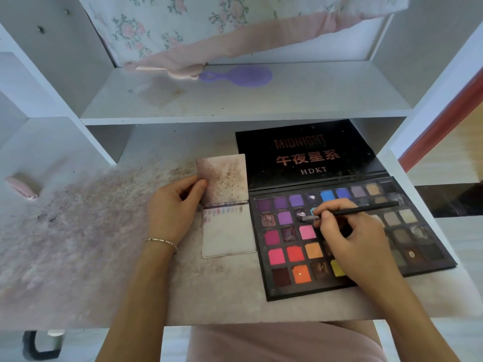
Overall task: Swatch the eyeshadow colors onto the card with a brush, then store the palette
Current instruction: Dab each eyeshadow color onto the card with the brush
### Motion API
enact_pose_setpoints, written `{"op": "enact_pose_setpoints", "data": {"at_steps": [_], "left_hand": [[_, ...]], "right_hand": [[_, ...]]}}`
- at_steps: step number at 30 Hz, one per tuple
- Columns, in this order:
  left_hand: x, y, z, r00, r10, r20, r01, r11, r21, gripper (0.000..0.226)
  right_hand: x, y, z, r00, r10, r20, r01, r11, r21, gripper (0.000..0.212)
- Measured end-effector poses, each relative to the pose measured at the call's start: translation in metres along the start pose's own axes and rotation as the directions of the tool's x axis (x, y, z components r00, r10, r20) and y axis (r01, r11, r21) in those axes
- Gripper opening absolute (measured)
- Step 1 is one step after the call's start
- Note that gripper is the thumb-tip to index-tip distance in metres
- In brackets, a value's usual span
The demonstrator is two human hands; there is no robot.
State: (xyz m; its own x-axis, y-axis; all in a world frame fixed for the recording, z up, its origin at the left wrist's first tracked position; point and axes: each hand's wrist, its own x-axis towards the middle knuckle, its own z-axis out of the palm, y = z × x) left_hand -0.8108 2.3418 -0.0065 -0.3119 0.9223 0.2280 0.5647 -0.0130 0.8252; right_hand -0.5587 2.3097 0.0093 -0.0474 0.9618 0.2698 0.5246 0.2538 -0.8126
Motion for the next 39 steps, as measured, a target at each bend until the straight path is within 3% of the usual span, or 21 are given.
{"op": "enact_pose_setpoints", "data": {"at_steps": [19,25,39], "left_hand": [[0.000,0.002,-0.001,1.000,-0.008,-0.005,0.008,1.000,0.009,0.015],[-0.001,0.001,0.000,1.000,0.007,-0.011,-0.007,1.000,0.009,0.019],[0.000,0.001,-0.001,0.999,-0.032,-0.010,0.032,0.999,-0.016,0.015]], "right_hand": [[0.002,-0.003,0.000,1.000,0.006,0.020,-0.006,1.000,0.009,0.032],[0.001,-0.002,-0.001,0.998,0.038,-0.048,-0.035,0.998,0.059,0.031],[0.012,-0.040,0.052,0.979,-0.044,0.201,0.003,0.980,0.201,0.012]]}}
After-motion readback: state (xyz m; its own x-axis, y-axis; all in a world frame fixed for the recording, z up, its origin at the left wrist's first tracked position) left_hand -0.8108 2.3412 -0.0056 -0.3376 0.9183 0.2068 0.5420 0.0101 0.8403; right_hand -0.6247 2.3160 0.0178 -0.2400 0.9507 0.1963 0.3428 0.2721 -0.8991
